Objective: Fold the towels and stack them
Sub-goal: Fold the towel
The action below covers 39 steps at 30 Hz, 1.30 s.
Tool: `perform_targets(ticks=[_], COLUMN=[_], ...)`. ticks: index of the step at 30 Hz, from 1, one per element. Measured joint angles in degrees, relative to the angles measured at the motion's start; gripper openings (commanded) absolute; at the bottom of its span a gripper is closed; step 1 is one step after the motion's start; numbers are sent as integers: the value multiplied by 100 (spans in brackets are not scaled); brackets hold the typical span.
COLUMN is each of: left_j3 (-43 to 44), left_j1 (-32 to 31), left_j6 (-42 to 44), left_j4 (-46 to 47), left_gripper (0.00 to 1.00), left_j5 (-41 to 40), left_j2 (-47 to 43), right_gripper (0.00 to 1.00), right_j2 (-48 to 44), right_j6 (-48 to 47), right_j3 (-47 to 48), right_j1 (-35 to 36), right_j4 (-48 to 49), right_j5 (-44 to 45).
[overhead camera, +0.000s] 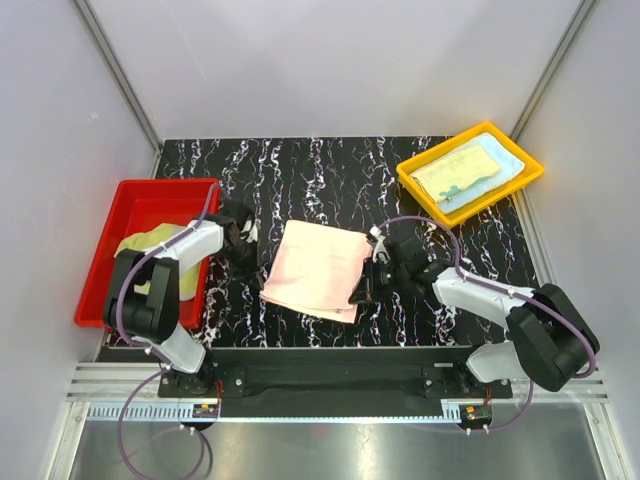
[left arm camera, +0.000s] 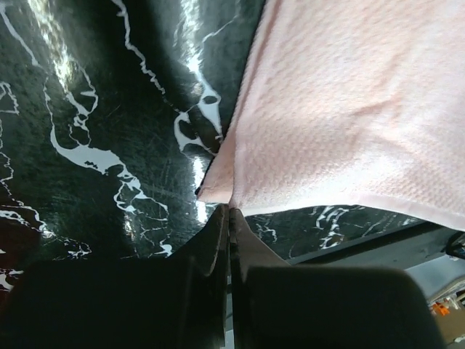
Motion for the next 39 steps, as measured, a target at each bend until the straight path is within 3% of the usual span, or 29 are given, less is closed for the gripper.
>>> perform_targets(ticks=[10, 12, 15, 17, 19, 22, 29, 35, 39], left_j3=[-310, -310, -297, -284, -262, -96, 448, 238, -181], left_j1=[0, 0, 0, 0, -4, -24, -52, -234, -249], left_j6=[-2, -2, -4, -2, -22, -15, -20, -90, -310], left_j4=[31, 31, 22, 9, -28, -127, -208, 188, 579], left_gripper=[0, 0, 0, 12, 17, 25, 28, 28, 28], left_j5=[-9, -22, -31, -35, -127, -437, -892, -404, -15], left_j2=[428, 431, 450, 459, 459, 461, 205, -297, -313], right_gripper=[0, 5, 29, 34, 36, 36, 35, 36, 25], right_j2=[144, 153, 153, 153, 153, 13, -612, -389, 254], right_j6=[590, 680, 833, 894, 905, 911, 960, 970, 964], right_j3=[-898, -981, -1095, -1137, -1143, -1143, -970, -658, -501], right_j1=[280, 321, 452, 549, 601, 610, 612, 612, 612], right_j4=[717, 905, 1137, 1244, 1257, 1032, 249, 55, 116], right_j5=[197, 216, 223, 219, 227, 431, 1123, 1425, 1565])
